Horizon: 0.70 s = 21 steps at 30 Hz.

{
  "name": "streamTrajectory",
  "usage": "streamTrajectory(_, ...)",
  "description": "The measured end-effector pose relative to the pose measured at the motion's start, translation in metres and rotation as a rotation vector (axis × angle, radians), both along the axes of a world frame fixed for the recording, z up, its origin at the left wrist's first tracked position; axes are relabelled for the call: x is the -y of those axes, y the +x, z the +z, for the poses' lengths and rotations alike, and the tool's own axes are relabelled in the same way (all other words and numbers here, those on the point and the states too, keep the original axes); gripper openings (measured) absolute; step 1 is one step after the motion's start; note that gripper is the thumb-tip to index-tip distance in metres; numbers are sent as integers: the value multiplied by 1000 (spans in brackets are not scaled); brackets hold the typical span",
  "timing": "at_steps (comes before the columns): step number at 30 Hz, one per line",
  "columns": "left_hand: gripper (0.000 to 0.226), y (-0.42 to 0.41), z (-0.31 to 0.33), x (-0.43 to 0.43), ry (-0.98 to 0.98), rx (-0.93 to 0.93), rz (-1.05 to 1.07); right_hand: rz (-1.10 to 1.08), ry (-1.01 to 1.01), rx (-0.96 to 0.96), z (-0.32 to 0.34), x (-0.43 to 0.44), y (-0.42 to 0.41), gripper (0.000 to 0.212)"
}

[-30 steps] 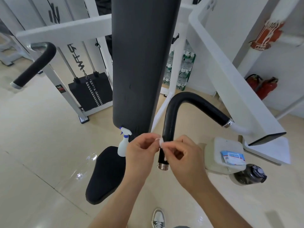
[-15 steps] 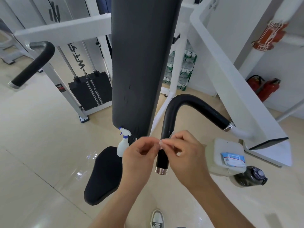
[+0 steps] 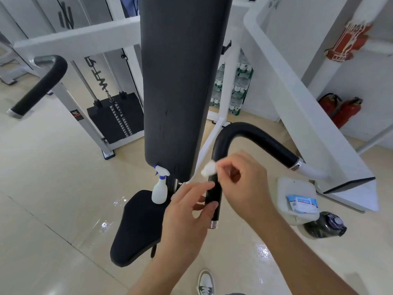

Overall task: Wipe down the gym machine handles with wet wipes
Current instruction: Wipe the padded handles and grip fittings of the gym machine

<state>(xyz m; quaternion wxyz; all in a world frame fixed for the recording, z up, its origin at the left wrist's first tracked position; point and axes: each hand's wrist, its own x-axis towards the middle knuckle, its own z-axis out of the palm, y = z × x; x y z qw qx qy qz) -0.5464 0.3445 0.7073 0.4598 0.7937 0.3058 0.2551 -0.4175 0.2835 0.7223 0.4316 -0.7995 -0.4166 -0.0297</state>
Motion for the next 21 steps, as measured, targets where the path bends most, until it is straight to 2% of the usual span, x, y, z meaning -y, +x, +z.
streamTrajectory(3,36,3,0,-1,29,-40,31,116,-56,-9,1,8,-9,13)
streamTrajectory(8,34,4,4,-5,78,-83,-4,-1,18,-18,6,-7,17,11)
streamTrajectory(12,34,6,5,-7,94,-97,-7,95,-67,-98,7,3,-3,18)
streamTrajectory(17,31,6,5,-8,122,-93,-14,-7,-143,-107,19,-11,15,4)
streamTrajectory(21,35,6,-1,-8,137,-67,-19,-44,-137,58,8,-1,-13,9)
